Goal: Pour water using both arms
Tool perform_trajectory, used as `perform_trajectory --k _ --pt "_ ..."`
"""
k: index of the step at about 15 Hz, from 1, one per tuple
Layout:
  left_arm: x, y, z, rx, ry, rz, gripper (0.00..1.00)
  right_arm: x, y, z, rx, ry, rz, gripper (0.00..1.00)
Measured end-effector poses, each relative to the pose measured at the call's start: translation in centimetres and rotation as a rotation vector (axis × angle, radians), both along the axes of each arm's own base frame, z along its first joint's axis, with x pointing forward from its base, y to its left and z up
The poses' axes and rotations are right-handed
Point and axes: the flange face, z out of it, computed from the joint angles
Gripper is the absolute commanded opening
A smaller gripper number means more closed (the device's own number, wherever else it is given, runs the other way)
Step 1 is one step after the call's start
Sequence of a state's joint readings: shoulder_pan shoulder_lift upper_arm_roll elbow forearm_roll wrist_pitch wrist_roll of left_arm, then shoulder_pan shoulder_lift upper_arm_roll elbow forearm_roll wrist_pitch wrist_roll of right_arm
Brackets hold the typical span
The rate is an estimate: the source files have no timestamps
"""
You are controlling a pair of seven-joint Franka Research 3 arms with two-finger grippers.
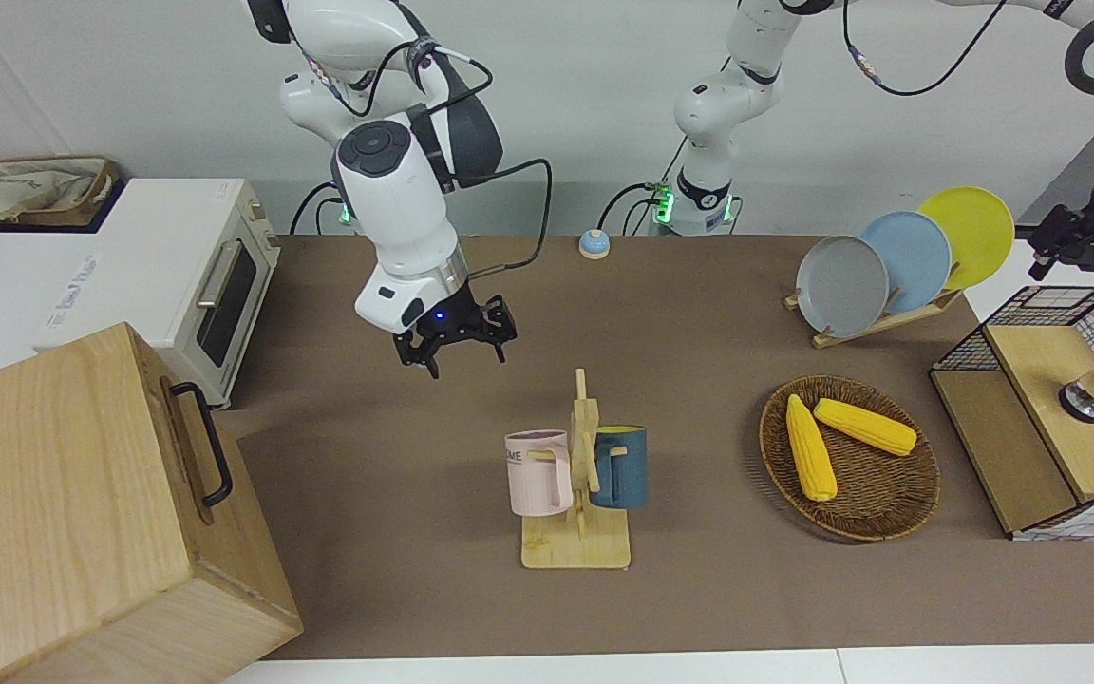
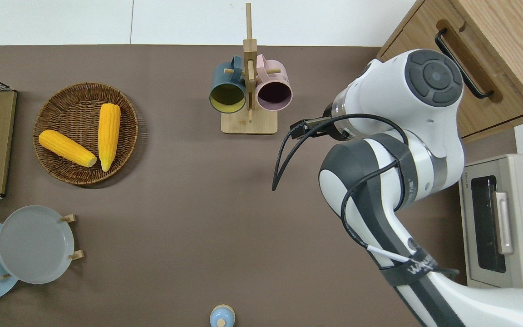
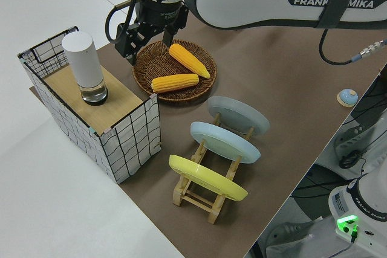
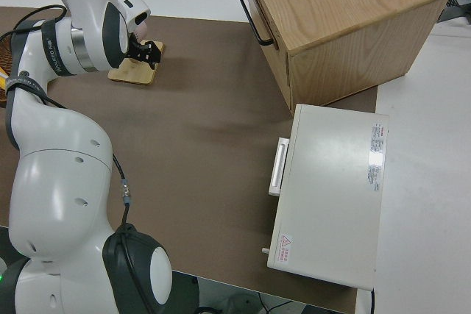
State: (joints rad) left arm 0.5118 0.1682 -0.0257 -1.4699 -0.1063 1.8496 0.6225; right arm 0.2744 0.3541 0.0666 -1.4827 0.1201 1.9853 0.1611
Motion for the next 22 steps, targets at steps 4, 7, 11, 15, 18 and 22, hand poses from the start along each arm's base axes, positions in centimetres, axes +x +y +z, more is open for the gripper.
perform_trajectory --k 4,7,11,15,18,22 --pt "0.2 3.2 -0.1 0.016 -0.12 0.007 1.0 1.7 1.9 -2.8 -0.032 -0.104 0.03 0.99" --pt "0.6 5.5 -1.6 0.015 -0.214 0.023 1.0 2.5 3.4 -4.5 -0.06 -0.188 0.067 0.99" --pt "0.9 7.8 -5.1 -0.021 -0.331 0.069 1.0 3.3 3.8 -4.2 -0.082 -0.281 0.092 0.94" --pt "1.7 8.0 -7.9 -0.055 -0.422 0.115 1.0 4.0 3.9 -3.8 -0.064 -0.338 0.087 0.714" --pt "2.8 8.2 -10.2 -0.081 -0.483 0.136 1.0 4.4 4.0 -3.7 -0.061 -0.375 0.091 0.384" --pt "3.7 8.0 -12.0 -0.095 -0.523 0.129 1.0 4.7 4.1 -3.4 -0.071 -0.392 0.098 0.148"
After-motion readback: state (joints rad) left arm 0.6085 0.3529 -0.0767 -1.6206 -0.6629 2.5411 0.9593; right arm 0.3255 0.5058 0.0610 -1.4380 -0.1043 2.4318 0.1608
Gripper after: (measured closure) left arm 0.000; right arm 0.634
